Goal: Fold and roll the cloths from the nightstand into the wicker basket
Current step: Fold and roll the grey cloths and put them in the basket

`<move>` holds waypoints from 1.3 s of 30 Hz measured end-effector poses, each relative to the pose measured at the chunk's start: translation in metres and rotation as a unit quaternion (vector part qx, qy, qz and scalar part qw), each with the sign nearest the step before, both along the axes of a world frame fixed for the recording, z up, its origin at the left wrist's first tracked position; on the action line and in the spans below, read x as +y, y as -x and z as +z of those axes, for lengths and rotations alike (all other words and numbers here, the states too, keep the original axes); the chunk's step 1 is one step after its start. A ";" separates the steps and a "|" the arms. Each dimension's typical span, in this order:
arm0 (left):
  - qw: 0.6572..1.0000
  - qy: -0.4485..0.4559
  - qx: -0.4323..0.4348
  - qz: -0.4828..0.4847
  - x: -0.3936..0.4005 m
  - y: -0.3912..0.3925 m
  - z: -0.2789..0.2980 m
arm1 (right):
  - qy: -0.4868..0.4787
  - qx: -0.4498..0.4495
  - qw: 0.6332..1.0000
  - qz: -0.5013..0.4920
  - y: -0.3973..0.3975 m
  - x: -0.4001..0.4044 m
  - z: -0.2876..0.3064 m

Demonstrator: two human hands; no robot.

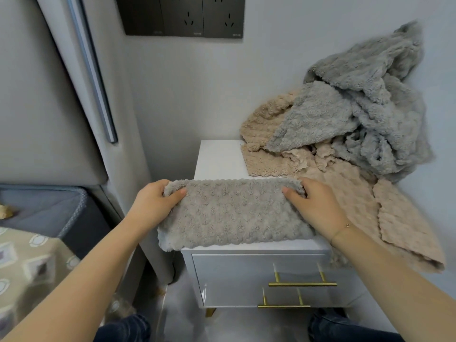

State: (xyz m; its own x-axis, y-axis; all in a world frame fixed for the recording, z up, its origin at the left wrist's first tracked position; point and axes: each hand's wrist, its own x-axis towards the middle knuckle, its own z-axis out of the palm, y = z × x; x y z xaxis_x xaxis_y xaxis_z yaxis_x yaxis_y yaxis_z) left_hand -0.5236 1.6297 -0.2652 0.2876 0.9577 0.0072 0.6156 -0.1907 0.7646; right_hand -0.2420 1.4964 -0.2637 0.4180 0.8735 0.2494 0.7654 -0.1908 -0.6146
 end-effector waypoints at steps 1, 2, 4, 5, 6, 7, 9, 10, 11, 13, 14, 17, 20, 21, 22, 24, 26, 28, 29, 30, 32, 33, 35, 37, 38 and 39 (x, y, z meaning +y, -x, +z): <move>1.000 -0.014 0.007 0.001 0.002 -0.001 -0.001 | -0.001 -0.002 1.000 -0.004 0.000 0.002 0.000; 0.999 -0.028 0.015 0.003 0.004 -0.003 -0.001 | -0.001 -0.001 1.000 -0.008 -0.001 0.004 0.001; 0.999 -0.044 0.030 0.005 0.008 -0.006 -0.003 | -0.001 0.008 1.000 -0.017 -0.002 0.009 -0.002; 0.999 -0.042 0.033 0.005 0.010 -0.007 -0.005 | -0.001 0.011 1.000 -0.021 -0.003 0.011 -0.004; 0.999 -0.036 0.032 0.005 0.012 -0.008 -0.007 | 0.000 0.012 1.000 -0.026 -0.003 0.014 -0.006; 0.999 -0.024 0.028 0.006 0.014 -0.009 -0.010 | 0.001 0.012 0.999 -0.031 -0.004 0.017 -0.007; 1.000 0.010 0.015 0.012 0.017 -0.011 -0.014 | 0.019 -0.009 0.999 -0.039 -0.002 0.021 -0.007; 0.999 0.028 0.012 0.019 0.018 -0.012 -0.016 | 0.036 -0.033 0.998 -0.043 -0.001 0.022 -0.007; 0.999 0.047 0.008 0.024 0.018 -0.013 -0.016 | 0.054 -0.063 0.995 -0.047 0.001 0.021 -0.005; 0.996 0.090 -0.010 0.011 0.018 -0.016 -0.017 | 0.070 -0.141 0.986 -0.059 0.004 0.016 0.001; 0.993 0.115 -0.034 -0.006 0.019 -0.017 -0.018 | 0.055 -0.188 0.979 -0.059 0.006 0.013 0.005; 0.969 0.216 -0.113 -0.048 0.020 -0.017 -0.019 | -0.050 -0.259 0.964 -0.022 0.024 -0.005 0.021; 0.967 0.223 -0.112 -0.041 0.021 -0.013 -0.018 | -0.028 -0.208 0.977 0.041 0.049 -0.031 0.027; 0.972 0.211 -0.100 -0.040 0.021 -0.011 -0.017 | 0.008 -0.174 0.983 0.058 0.056 -0.039 0.025; 0.975 0.202 -0.086 -0.045 0.019 -0.008 -0.015 | 0.038 -0.142 0.987 0.070 0.061 -0.045 0.021; 0.978 0.190 -0.056 -0.060 0.014 -0.001 -0.012 | 0.071 -0.117 0.988 0.076 0.063 -0.052 0.013; 0.980 0.184 -0.025 -0.069 0.007 0.009 -0.009 | 0.082 -0.115 0.987 0.072 0.062 -0.051 0.006; 0.983 0.171 -0.008 -0.072 -0.004 0.022 -0.004 | 0.086 -0.115 0.987 0.071 0.060 -0.046 -0.001; 0.984 0.165 -0.001 -0.072 -0.011 0.029 -0.002 | 0.087 -0.124 0.986 0.071 0.060 -0.042 -0.004; 0.985 0.156 0.007 -0.068 -0.018 0.036 0.000 | 0.087 -0.139 0.984 0.073 0.059 -0.037 -0.006; 0.989 0.135 0.037 -0.045 -0.036 0.048 0.001 | 0.078 -0.148 0.982 0.084 0.059 -0.025 -0.010; 0.990 0.129 0.049 -0.032 -0.043 0.055 0.003 | 0.067 -0.140 0.984 0.092 0.060 -0.017 -0.010; 0.989 0.140 0.048 -0.029 -0.055 0.062 0.003 | 0.058 -0.106 0.986 0.115 0.060 -0.002 -0.013; 0.986 0.162 0.024 -0.043 -0.066 0.066 0.006 | 0.058 -0.078 0.983 0.152 0.060 0.013 -0.014; 0.984 0.171 0.008 -0.055 -0.070 0.065 0.007 | 0.059 -0.077 0.981 0.167 0.059 0.020 -0.015; 0.981 0.182 -0.010 -0.070 -0.075 0.063 0.011 | 0.062 -0.086 0.979 0.176 0.057 0.026 -0.015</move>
